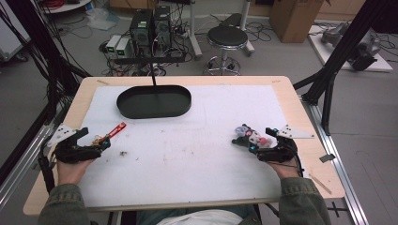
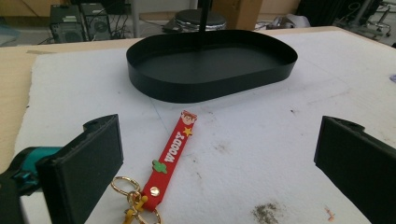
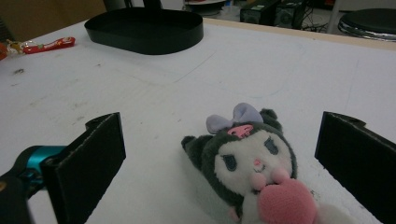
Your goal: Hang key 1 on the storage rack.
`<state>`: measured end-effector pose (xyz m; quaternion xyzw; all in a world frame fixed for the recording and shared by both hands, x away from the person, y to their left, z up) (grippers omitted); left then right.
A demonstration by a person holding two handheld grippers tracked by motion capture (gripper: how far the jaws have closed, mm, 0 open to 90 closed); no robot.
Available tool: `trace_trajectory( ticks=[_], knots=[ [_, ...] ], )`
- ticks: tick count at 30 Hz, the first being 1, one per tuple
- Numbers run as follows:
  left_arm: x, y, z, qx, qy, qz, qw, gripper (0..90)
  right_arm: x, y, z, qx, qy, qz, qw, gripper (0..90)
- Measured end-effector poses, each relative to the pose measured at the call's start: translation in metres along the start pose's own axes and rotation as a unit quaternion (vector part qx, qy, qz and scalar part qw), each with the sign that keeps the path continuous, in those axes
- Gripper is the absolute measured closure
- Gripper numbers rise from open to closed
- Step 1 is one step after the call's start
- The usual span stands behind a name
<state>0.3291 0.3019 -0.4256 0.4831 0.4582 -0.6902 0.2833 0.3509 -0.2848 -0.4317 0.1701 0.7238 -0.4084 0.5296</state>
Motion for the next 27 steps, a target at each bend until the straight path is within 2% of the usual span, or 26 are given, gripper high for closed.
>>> trace_trajectory(
  ticks=[27],
  knots=[
    [0.0009, 0.0018, -0.0013, 0.000, -0.002, -0.009, 1.0000, 1.7, -0.0001, 0.0000, -0.0002, -0.001, -0.001, 0.001, 1.0000, 0.7]
  ],
)
Point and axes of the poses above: each handheld gripper's, and its own axes: y roughly forward along the jaws, x roughly out of its underside, z roughly to its right, the point moved 4 cm from there along y, roughly forward along the jaws, and after that the axes turned 2 degrees about -z, right-handed, at the moved point
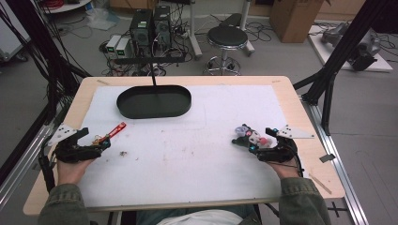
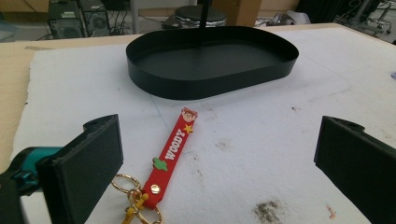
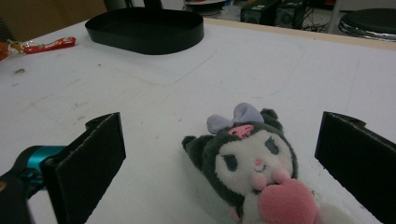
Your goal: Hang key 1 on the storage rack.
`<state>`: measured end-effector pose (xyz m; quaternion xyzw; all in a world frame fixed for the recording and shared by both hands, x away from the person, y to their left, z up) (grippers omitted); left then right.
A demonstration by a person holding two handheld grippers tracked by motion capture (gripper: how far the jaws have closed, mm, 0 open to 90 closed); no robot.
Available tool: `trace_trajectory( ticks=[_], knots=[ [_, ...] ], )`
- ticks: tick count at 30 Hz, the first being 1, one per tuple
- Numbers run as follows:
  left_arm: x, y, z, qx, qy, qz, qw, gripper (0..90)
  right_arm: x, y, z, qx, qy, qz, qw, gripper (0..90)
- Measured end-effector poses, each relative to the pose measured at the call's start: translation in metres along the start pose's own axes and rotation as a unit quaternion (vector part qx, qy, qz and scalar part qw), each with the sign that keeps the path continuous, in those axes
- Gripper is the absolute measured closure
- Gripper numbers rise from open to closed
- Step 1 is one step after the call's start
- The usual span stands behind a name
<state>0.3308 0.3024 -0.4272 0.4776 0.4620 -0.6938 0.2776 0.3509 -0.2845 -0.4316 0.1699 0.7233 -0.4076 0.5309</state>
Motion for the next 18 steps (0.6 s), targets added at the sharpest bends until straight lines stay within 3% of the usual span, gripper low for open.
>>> trace_trajectory(
  ticks=[6, 9, 12, 18],
  knots=[
    [-0.002, 0.003, -0.001, -0.001, 0.003, -0.006, 1.0000, 1.7, 0.000, 0.000, 0.000, -0.001, 0.002, -0.002, 1.0000, 0.7],
    [-0.006, 0.005, -0.001, -0.006, 0.013, -0.025, 0.9996, 1.7, 0.000, 0.001, 0.000, 0.000, 0.001, -0.003, 1.0000, 0.7],
    [-0.012, 0.009, 0.001, 0.010, 0.007, -0.034, 0.9994, 1.7, 0.000, 0.000, 0.000, 0.001, -0.001, -0.002, 1.0000, 0.7],
    [-0.022, 0.023, 0.002, 0.021, 0.020, -0.075, 0.9968, 1.7, 0.000, 0.000, 0.000, 0.002, 0.000, -0.004, 1.0000, 0.7]
  ],
)
Point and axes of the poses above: each handheld gripper's, and its own axes: y roughly forward along the jaws, x roughly out of its underside, z roughly to its right, the point moved 4 cm from there along y, roughly forward along the jaws, and after that the axes turned 2 degrees about -z, right-handed, at the moved point
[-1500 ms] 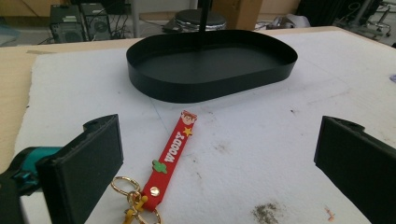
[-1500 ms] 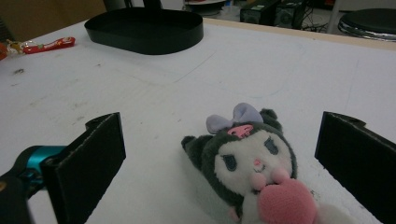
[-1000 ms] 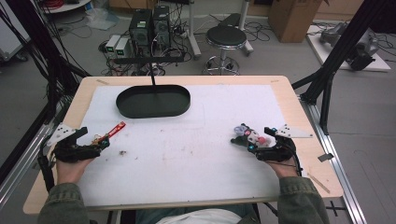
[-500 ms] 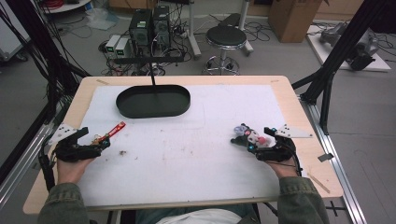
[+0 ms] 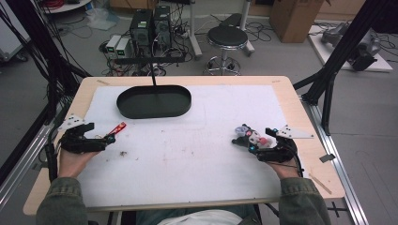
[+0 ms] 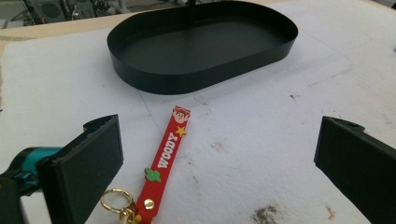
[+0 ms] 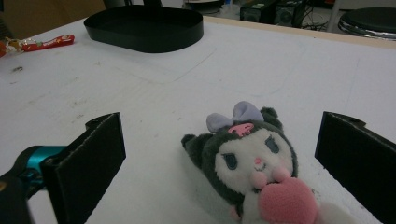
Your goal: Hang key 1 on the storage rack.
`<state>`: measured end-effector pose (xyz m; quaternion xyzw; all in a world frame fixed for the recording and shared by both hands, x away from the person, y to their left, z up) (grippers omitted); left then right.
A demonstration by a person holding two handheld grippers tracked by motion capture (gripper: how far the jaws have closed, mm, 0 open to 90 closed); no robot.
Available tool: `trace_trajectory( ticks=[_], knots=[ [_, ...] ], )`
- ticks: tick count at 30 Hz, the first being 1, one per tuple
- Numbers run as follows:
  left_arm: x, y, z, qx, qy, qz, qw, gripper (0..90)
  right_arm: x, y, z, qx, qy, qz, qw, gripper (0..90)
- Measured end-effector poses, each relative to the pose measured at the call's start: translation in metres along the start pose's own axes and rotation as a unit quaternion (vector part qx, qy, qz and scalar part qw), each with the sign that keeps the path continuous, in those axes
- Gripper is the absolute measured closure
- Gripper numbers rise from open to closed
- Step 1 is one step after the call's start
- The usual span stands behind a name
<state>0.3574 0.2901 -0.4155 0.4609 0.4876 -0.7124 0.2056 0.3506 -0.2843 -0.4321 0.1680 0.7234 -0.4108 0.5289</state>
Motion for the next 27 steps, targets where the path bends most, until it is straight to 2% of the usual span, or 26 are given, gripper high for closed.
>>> trace_trajectory(
  ticks=[5, 6, 9, 15, 21, 22, 23, 25, 27],
  knots=[
    [-0.007, 0.008, -0.004, -0.003, 0.008, -0.034, 0.9994, 1.7, 0.000, 0.000, 0.000, 0.002, 0.000, -0.001, 1.0000, 0.7],
    [-0.010, 0.011, -0.005, -0.006, 0.018, -0.047, 0.9987, 1.7, 0.000, -0.001, 0.000, 0.002, -0.001, 0.000, 1.0000, 0.7],
    [-0.016, 0.013, -0.006, -0.008, 0.028, -0.061, 0.9977, 1.7, 0.000, -0.001, 0.000, 0.003, -0.002, -0.001, 1.0000, 0.7],
    [-0.023, 0.018, -0.008, -0.005, 0.025, -0.080, 0.9965, 1.7, 0.001, -0.002, 0.000, 0.006, 0.001, -0.002, 1.0000, 0.7],
    [-0.031, 0.024, -0.010, -0.010, 0.046, -0.108, 0.9931, 1.8, 0.001, -0.004, 0.000, 0.007, 0.000, 0.000, 1.0000, 0.7],
    [-0.032, 0.027, -0.011, -0.009, 0.052, -0.118, 0.9915, 1.8, 0.001, -0.003, 0.000, 0.007, 0.001, 0.000, 1.0000, 0.7],
    [-0.032, 0.027, -0.011, -0.009, 0.052, -0.118, 0.9915, 1.8, 0.001, -0.003, 0.000, 0.007, 0.001, 0.000, 1.0000, 0.7],
    [-0.034, 0.031, -0.012, 0.000, 0.051, -0.128, 0.9904, 1.8, 0.001, -0.003, 0.000, 0.007, -0.002, -0.001, 1.0000, 0.7],
    [-0.034, 0.036, -0.012, 0.004, 0.056, -0.143, 0.9882, 1.8, 0.002, -0.003, 0.000, 0.008, -0.001, -0.001, 1.0000, 0.7]
  ],
)
Point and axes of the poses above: each handheld gripper's, and its own axes: y roughly forward along the jaws, x roughly out of its underside, z roughly to its right, the point moved 4 cm from there along y, roughly forward along the jaws, and after that the axes turned 2 degrees about -z, right-handed, at the moved point
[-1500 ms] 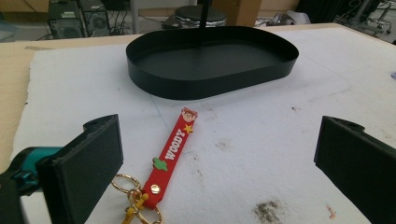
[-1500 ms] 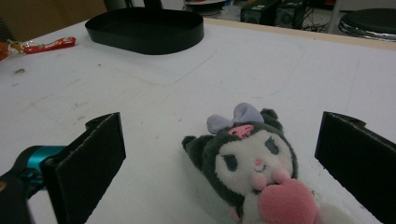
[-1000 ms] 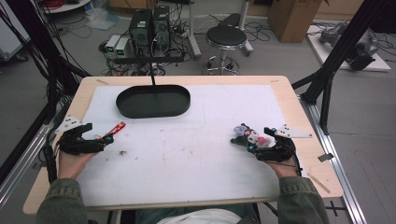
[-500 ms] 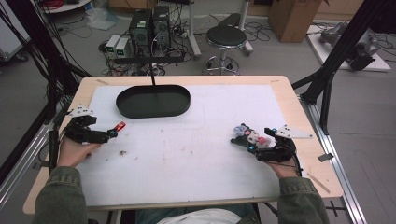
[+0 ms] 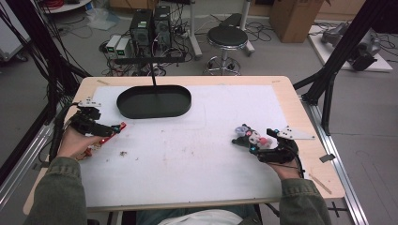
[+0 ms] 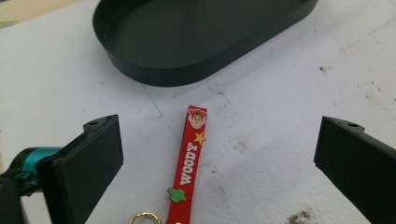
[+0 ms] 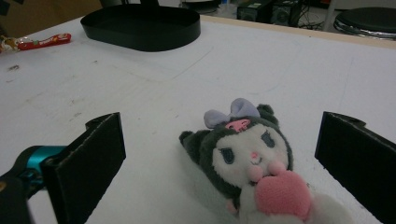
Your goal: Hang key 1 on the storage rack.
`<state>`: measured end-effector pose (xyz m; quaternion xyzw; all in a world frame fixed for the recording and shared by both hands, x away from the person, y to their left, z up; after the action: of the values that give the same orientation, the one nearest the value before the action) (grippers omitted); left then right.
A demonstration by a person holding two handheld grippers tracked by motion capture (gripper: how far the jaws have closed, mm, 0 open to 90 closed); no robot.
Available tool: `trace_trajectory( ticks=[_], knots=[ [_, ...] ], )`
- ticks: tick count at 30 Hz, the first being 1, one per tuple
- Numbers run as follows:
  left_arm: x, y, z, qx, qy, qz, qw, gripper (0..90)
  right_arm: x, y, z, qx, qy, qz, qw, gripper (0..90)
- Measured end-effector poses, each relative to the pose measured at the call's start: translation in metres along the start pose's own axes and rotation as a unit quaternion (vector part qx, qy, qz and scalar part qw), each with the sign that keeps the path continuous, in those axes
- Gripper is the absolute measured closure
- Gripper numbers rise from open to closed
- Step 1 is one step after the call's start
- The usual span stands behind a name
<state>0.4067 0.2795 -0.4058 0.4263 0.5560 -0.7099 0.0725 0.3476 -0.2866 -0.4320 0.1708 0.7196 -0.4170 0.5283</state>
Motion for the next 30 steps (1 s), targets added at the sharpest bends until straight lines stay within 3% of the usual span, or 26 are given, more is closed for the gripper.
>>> trace_trajectory(
  ticks=[8, 10, 14, 18, 19, 21, 24, 28, 30],
  knots=[
    [0.003, 0.018, -0.005, 0.006, 0.000, -0.037, 0.9993, 2.7, 0.001, 0.000, 0.001, 0.000, -0.001, 0.000, 1.0000, 0.7],
    [0.003, 0.020, -0.004, 0.017, 0.003, -0.045, 0.9988, 3.6, 0.001, -0.001, 0.000, 0.000, 0.000, -0.001, 1.0000, 0.7],
    [0.001, 0.022, -0.008, 0.012, 0.007, -0.065, 0.9978, 4.6, 0.001, -0.001, 0.000, 0.001, -0.001, -0.001, 1.0000, 0.7],
    [-0.006, 0.023, -0.008, 0.003, 0.020, -0.086, 0.9961, 10.6, 0.001, -0.001, 0.000, 0.001, -0.001, -0.003, 1.0000, 0.7],
    [-0.007, 0.024, -0.008, 0.000, 0.022, -0.091, 0.9956, 16.0, 0.001, -0.001, 0.000, 0.001, -0.001, -0.003, 1.0000, 0.7],
    [-0.009, 0.027, -0.008, 0.011, 0.024, -0.105, 0.9941, 18.7, 0.001, -0.002, 0.000, 0.003, 0.000, -0.003, 1.0000, 0.7],
    [-0.009, 0.031, -0.008, 0.008, 0.030, -0.117, 0.9926, 22.2, 0.002, -0.003, 0.001, 0.006, 0.000, -0.003, 1.0000, 0.7],
    [-0.009, 0.038, -0.009, 0.006, 0.030, -0.132, 0.9908, 26.5, 0.002, -0.004, 0.001, 0.006, 0.002, -0.002, 1.0000, 0.7],
    [-0.009, 0.041, -0.011, 0.002, 0.027, -0.139, 0.9899, 34.8, 0.003, -0.004, 0.001, 0.006, 0.001, -0.002, 1.0000, 0.7]
  ],
)
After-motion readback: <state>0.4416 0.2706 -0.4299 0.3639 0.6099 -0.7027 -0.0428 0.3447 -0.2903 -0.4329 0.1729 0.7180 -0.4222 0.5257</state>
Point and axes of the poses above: each handheld gripper's, and its own axes: y roughly forward along the jaws, x roughly out of its underside, z roughly to its right, the point moved 4 cm from there along y, roughly forward along the jaws, and after that the axes turned 2 degrees about -z, right-handed, at the moved point
